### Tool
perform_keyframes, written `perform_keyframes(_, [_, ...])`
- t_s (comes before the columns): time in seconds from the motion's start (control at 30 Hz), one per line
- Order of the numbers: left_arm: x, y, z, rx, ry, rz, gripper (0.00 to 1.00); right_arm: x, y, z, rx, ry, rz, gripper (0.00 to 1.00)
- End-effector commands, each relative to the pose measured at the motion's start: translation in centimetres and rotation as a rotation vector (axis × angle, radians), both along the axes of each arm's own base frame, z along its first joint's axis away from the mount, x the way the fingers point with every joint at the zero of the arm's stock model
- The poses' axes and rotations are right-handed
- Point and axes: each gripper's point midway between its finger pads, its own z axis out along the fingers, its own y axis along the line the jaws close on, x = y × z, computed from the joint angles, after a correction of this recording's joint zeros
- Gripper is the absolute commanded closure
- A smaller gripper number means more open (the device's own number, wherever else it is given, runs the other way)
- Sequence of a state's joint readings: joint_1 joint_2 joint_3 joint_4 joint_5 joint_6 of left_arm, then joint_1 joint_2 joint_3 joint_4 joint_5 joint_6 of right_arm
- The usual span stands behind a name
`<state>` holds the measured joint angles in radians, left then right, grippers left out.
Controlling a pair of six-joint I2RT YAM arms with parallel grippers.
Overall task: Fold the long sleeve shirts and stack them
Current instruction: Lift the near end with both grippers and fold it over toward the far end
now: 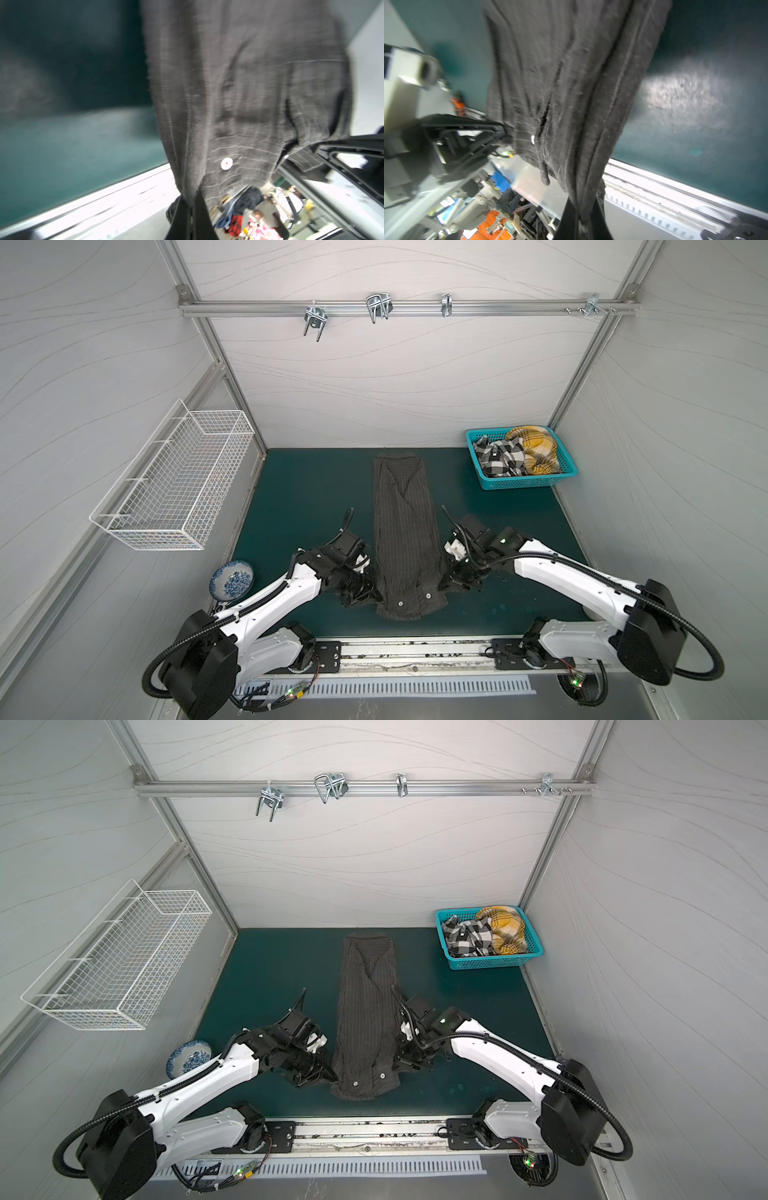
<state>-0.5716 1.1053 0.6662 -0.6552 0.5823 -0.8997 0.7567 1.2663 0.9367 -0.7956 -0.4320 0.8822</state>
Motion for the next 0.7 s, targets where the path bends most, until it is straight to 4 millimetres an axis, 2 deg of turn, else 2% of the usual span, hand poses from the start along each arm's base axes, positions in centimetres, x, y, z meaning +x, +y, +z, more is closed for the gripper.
perform_keyframes(0.0, [5.7,-1.3,4.2,-0.080,-0.129,0.079,1.00,3.2,0.7,1.6,0.037,-0.014,-0.001,1.00])
perform_keyframes(0.07, [9.4,-1.0,5.0,-0.087,-0.149,0.115,1.00,6.2,1.3,2.2,0.055,-0.021,-0.004,1.00])
perform_keyframes(0.13, [13.9,-0.1,5.6,-0.079,-0.183,0.164,1.00,10.3,1.9,3.3,0.092,-0.047,-0.023,1.00])
perform_keyframes(0.23, [20.2,1.0,5.5,-0.048,-0.217,0.209,1.00,16.4,2.3,4.1,0.101,-0.080,-0.042,1.00])
perform_keyframes(0.33, [26.0,0.6,4.8,-0.064,-0.209,0.224,1.00,23.0,2.7,4.7,0.132,-0.121,-0.072,1.00])
perform_keyframes(0.37, [27.5,0.5,4.2,-0.069,-0.202,0.225,1.00,24.9,2.9,4.6,0.147,-0.125,-0.079,0.96])
perform_keyframes(0.4, [29.6,0.5,3.7,-0.064,-0.207,0.232,1.00,27.1,3.4,4.3,0.176,-0.129,-0.081,0.87])
perform_keyframes(0.47, [33.1,1.1,1.5,-0.008,-0.196,0.248,0.63,31.0,3.2,3.3,0.176,-0.130,-0.100,0.63])
perform_keyframes(0.5, [35.0,1.2,0.4,-0.006,-0.186,0.247,0.55,32.8,3.0,2.3,0.172,-0.132,-0.114,0.54])
perform_keyframes(0.57, [38.2,1.8,-0.6,-0.007,-0.178,0.261,0.47,35.7,2.7,2.1,0.216,-0.167,-0.134,0.30])
perform_keyframes(0.63, [40.6,2.8,-0.5,-0.054,-0.175,0.325,0.43,37.1,2.2,2.6,0.264,-0.193,-0.128,0.24])
perform_keyframes(0.67, [41.1,3.0,0.5,-0.081,-0.192,0.345,0.40,37.0,1.7,3.2,0.268,-0.205,-0.120,0.23])
